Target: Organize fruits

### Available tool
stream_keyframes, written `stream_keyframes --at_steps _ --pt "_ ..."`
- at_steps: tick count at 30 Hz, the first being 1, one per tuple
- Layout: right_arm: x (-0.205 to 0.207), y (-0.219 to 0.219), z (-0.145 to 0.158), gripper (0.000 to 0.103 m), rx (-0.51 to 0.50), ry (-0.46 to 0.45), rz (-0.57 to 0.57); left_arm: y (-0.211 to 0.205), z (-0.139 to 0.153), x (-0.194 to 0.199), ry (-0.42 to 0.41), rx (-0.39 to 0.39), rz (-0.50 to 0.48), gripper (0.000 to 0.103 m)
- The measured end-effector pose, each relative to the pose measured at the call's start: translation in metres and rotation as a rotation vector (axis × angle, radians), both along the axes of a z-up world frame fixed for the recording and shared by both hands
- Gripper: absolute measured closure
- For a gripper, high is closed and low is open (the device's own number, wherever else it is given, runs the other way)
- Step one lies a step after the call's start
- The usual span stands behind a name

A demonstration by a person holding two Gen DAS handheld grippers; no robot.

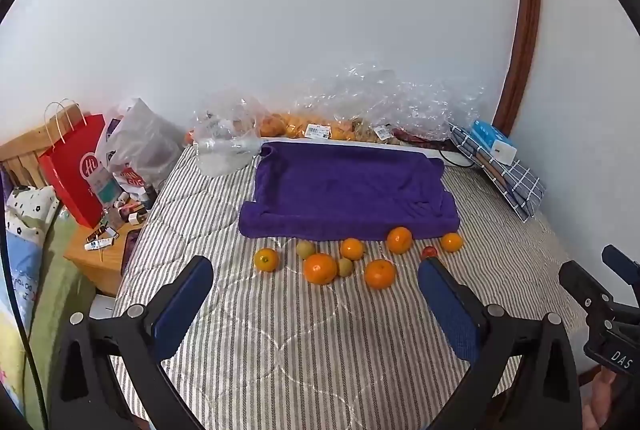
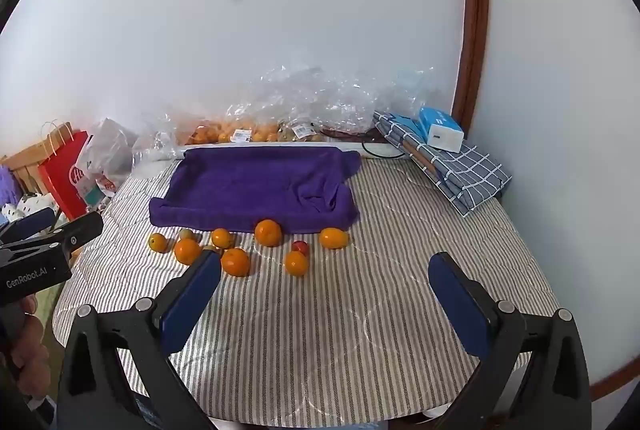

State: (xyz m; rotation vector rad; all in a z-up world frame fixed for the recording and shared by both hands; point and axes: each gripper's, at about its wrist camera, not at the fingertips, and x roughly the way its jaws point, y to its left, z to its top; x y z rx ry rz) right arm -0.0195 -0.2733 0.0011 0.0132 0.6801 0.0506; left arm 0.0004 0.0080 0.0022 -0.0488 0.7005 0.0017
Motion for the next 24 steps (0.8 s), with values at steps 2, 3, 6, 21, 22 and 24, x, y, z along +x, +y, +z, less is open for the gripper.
stream_keyframes --at_steps 2,3,6,21,22,24 --pt "-0.0002 0.0002 0.0005 0.001 0.003 -0.002 0.002 -0.0002 -0.0003 -0.0009 -0.004 0.002 0.002 0.000" --pt "0.0012 0.0007 -0.0008 0.001 0.002 -0.001 0.003 0.0001 0.0001 -0.0009 -0.005 0.001 0.003 0.000" --pt "0.0011 0.0002 -0.0001 0.001 0.004 -0.003 0.004 0.0000 -0.0014 -0.0026 -0.007 0.002 0.002 0.000" --pt "-0.0011 0.0006 -0.0011 0.001 0.018 -0.004 0.010 0.0033 0.0000 -0.0034 -0.011 -0.006 0.007 0.000" --pt "-0.0021 0.0013 -0.0014 0.001 0.018 -0.005 0.009 0.0028 0.0000 -0.0036 -0.010 -0.007 0.007 0.000" --pt "-0.0022 0.0021 -0.0014 0.001 0.019 -0.005 0.010 0.0040 0.0003 -0.0038 -0.008 -0.012 0.009 0.000"
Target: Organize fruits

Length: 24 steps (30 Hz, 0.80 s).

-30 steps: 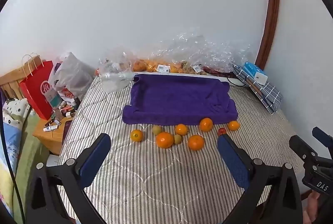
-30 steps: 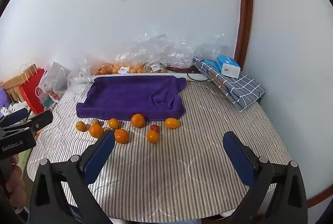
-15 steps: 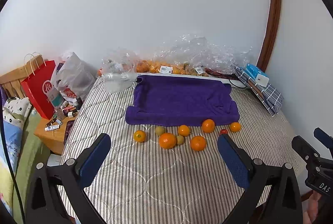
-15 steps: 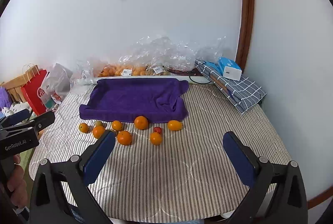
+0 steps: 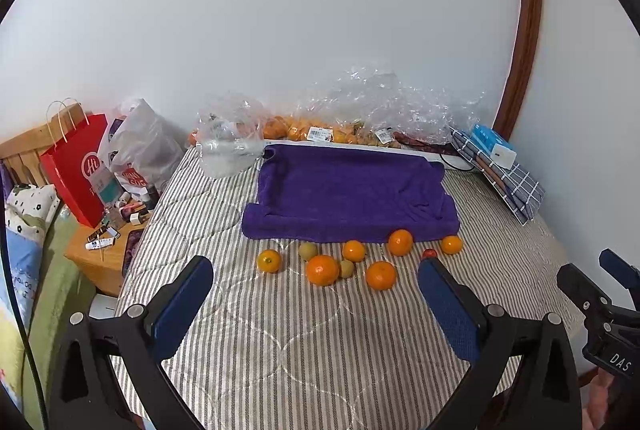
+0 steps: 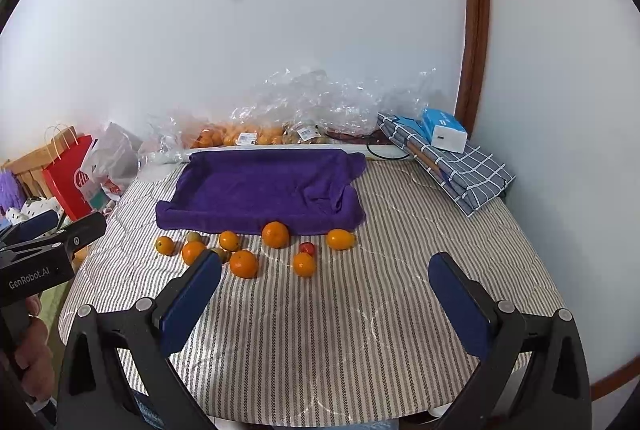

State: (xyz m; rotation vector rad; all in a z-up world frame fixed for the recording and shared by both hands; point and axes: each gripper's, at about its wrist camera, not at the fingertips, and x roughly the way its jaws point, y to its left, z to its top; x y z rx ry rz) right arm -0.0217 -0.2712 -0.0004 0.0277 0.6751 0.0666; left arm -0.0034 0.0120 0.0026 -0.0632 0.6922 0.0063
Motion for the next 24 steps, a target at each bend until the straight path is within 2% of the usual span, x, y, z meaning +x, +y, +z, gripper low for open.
stream_keyframes --at_steps 24 --pt "0.0006 0.0007 -0.0011 0.001 0.008 -0.001 0.004 0.0000 0.0003 -0.0028 -0.006 -0.001 -0.008 0.000"
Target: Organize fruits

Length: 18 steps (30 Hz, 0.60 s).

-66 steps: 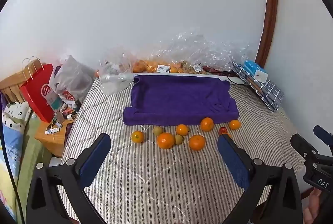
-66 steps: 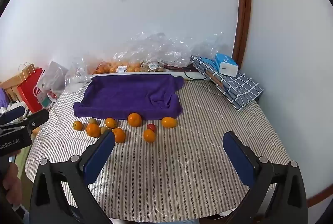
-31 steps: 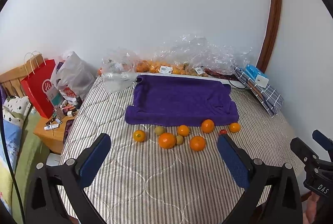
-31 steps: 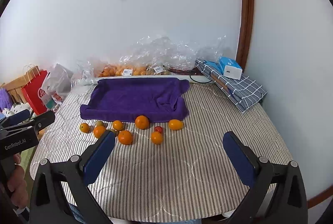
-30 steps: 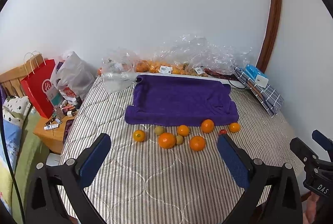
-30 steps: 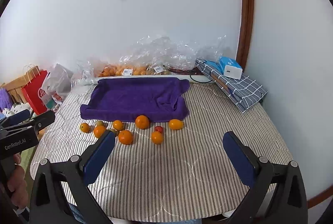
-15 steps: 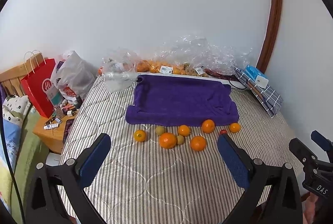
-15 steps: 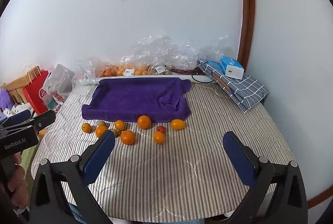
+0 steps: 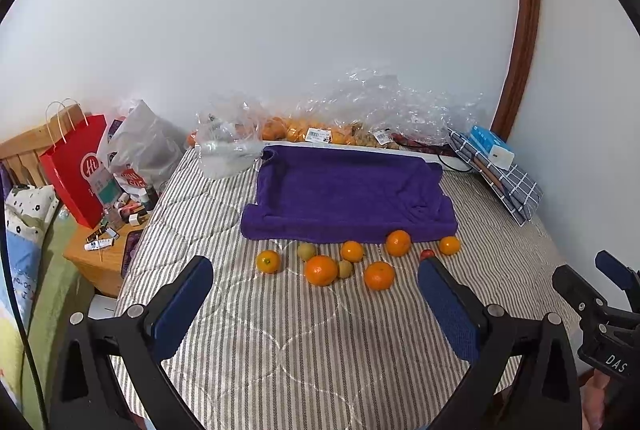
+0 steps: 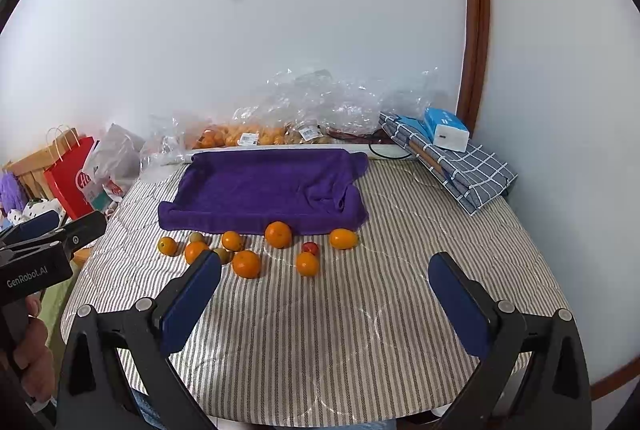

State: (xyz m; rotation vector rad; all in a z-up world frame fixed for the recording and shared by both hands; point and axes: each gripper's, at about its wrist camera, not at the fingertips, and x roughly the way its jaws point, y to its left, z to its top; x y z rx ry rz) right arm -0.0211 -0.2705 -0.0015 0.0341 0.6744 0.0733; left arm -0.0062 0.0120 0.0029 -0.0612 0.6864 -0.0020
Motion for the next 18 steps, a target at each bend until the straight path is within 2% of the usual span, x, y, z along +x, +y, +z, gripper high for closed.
stream_keyframes --at_steps 18 --pt "-0.0006 -0.0042 -0.0008 0.001 0.006 -0.004 -0.001 -0.0022 0.0030 -0.0045 -0.011 0.000 -0.002 0.000"
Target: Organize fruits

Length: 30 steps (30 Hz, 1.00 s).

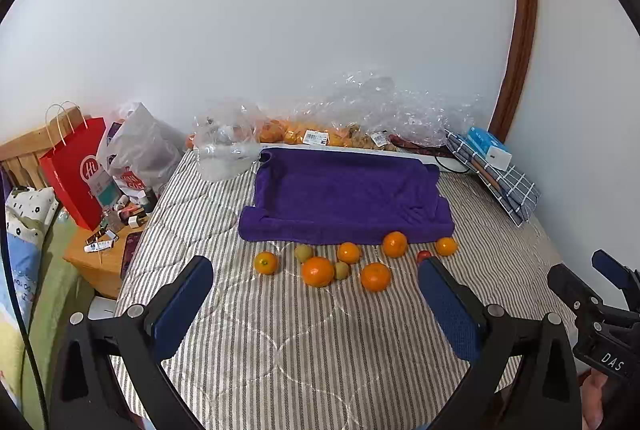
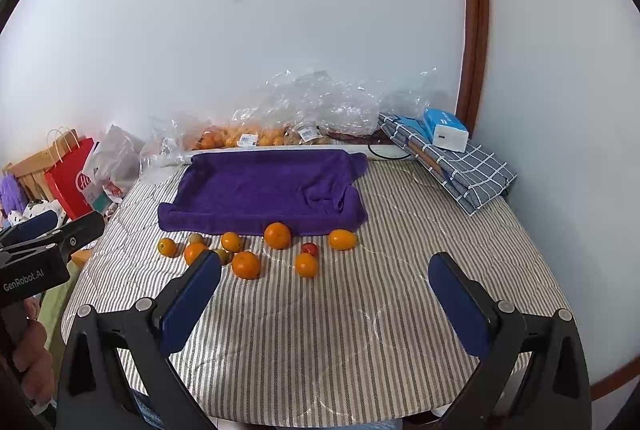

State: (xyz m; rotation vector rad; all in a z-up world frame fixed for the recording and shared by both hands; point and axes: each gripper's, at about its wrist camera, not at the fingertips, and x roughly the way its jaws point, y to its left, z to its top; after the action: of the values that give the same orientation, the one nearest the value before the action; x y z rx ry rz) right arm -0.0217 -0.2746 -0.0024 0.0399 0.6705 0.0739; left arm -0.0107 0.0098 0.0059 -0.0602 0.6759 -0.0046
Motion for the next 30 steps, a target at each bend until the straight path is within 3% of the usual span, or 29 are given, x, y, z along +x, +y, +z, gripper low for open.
stream_keyframes --at_steps 16,26,30 --pt "0.002 0.002 -0.003 0.001 0.021 -0.033 0.007 0.002 -0.003 0.009 -0.017 0.003 0.011 0.000" --pt "0.027 0.010 -0.027 0.001 -0.006 -0.020 0.025 0.018 -0.037 0.038 0.053 0.001 0.032 0.000" --pt "0.045 0.013 -0.045 0.002 0.018 0.029 0.064 0.031 -0.054 0.051 0.075 -0.009 0.046 0.001"
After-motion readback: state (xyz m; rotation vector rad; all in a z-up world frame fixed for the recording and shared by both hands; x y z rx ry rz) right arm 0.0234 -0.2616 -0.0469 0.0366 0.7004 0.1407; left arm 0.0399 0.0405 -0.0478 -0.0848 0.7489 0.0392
